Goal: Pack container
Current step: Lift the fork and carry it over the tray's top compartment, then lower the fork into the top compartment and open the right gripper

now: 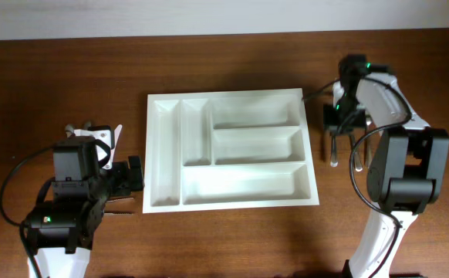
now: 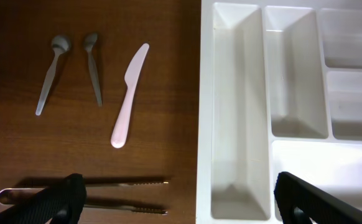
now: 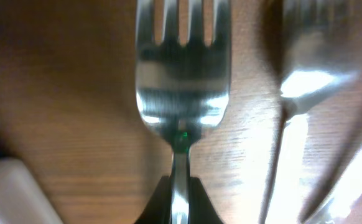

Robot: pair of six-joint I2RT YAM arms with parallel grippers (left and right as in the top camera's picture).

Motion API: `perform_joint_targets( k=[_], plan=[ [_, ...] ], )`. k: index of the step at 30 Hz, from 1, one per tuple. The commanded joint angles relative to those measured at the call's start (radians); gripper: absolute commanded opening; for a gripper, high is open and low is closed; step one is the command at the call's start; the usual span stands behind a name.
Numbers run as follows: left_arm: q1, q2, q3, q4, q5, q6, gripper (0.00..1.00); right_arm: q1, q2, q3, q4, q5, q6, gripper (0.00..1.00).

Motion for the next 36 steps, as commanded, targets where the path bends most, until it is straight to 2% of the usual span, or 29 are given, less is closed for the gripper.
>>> perform_joint_targets(
  k=[1,7,13,21,23,28,30,36],
  plan=[
    [-0.006,-0.002,0.024,0.002,0.011,-0.010,0.99,0.019,-0.029,0.192,-0.063,0.006,-0.067,0.04],
    [-0.006,-0.002,0.024,0.002,0.011,-0.010,0.99,0.091,-0.029,0.409,-0.183,-0.038,-0.276,0.04],
    [-0.006,-0.002,0.024,0.002,0.011,-0.010,0.99,0.228,-0.029,0.477,-0.232,-0.193,-0.718,0.04],
    [-0.006,-0.002,0.024,0.002,0.011,-0.010,0.99,0.363,-0.024,0.466,-0.253,-0.198,-1.285,0.04],
    [-0.006,-0.002,0.024,0.002,0.011,-0.010,0.99,0.377,-0.023,0.447,-0.243,-0.214,-1.353,0.04],
    [-0.006,-0.002,0.024,0.002,0.011,-0.010,0.99,0.374,-0.011,0.374,-0.185,-0.265,-1.357,0.05],
    [-0.006,-0.002,0.024,0.002,0.011,-0.010,0.99,0.374,0.005,0.325,-0.160,-0.265,-1.357,0.09],
    [-0.006,-0.002,0.024,0.002,0.011,-0.010,0.99,0.374,0.055,0.267,-0.104,-0.264,-1.356,0.09]
  ],
)
